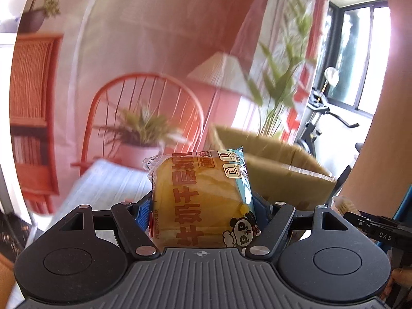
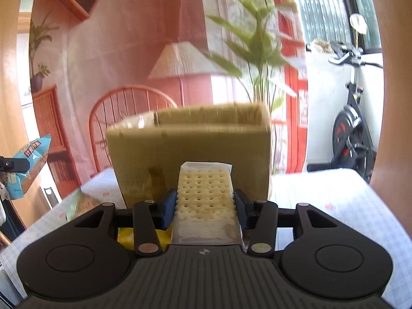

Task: Organize snacks
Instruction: 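Lift the bread roll and cracker packets and carry them over the box, then open both tools to drop the packets into the box, then lower both tools toward the green and yellow chip bags beside the box, then close the left tool on the green-and-pink chip bag while the right tool grasps the yellow chip bag, then lift both chip bags and carry them over the cardboard box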

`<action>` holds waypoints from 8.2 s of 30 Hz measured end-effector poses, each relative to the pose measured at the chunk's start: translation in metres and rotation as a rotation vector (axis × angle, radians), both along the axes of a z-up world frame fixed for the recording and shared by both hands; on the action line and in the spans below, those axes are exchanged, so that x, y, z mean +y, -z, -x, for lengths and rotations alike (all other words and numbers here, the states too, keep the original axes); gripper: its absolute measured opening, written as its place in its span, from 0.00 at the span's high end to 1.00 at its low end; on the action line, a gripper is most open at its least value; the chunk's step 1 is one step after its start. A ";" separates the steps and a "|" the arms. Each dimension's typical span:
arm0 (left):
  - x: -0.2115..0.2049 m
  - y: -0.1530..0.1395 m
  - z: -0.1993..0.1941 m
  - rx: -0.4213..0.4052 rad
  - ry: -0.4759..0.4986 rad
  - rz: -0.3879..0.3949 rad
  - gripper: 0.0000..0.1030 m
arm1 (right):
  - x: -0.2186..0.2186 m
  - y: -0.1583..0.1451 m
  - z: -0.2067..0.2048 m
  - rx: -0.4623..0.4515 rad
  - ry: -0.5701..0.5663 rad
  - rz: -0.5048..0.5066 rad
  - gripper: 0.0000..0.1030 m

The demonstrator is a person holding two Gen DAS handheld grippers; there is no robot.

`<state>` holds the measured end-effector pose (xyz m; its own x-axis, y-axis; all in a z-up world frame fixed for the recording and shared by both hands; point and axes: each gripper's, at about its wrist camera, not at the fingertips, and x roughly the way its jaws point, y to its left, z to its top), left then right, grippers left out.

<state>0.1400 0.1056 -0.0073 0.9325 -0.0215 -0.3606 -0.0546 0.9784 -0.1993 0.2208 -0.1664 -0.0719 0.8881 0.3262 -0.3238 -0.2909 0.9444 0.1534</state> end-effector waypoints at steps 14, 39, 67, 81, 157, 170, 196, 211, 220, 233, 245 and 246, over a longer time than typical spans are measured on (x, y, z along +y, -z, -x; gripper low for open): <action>-0.032 -0.035 -0.057 -0.043 0.099 -0.021 0.26 | -0.002 -0.041 -0.032 -0.086 -0.004 0.007 0.52; -0.063 -0.007 -0.260 0.137 0.287 0.042 0.26 | 0.013 -0.039 -0.197 -0.007 -0.046 -0.017 0.52; -0.055 -0.043 -0.184 0.138 0.251 -0.066 0.17 | -0.011 -0.046 -0.116 0.068 0.092 -0.147 0.38; -0.002 -0.001 -0.123 0.204 0.200 -0.039 0.12 | 0.013 -0.008 -0.049 0.153 0.096 -0.115 0.38; -0.008 0.131 -0.136 0.455 0.179 0.187 0.12 | 0.075 0.089 -0.055 0.248 -0.107 0.076 0.46; -0.011 0.134 -0.137 0.454 0.208 0.153 0.23 | 0.075 0.091 -0.058 0.268 -0.099 0.046 0.46; -0.010 0.090 -0.106 0.289 0.255 0.112 0.41 | 0.067 0.063 -0.043 0.169 -0.113 -0.004 0.47; -0.024 0.023 -0.092 0.117 0.296 0.099 0.41 | 0.045 0.008 -0.034 0.025 -0.076 -0.064 0.47; -0.035 -0.021 -0.092 0.009 0.330 0.085 0.41 | 0.025 -0.039 -0.040 -0.065 -0.053 -0.132 0.47; -0.041 -0.073 -0.136 -0.057 0.320 0.005 0.41 | 0.016 -0.072 -0.072 -0.103 -0.045 -0.133 0.47; -0.081 -0.078 -0.237 0.088 0.337 -0.250 0.41 | 0.006 -0.084 -0.157 -0.048 -0.039 -0.147 0.47; -0.085 -0.073 -0.245 0.109 0.340 -0.274 0.41 | 0.007 -0.083 -0.164 -0.038 -0.038 -0.141 0.47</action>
<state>0.3846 0.0206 0.0661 0.8454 -0.2097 -0.4913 0.2724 0.9604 0.0588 0.3844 -0.1598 0.0111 0.8850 0.3998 -0.2386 -0.3346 0.9024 0.2714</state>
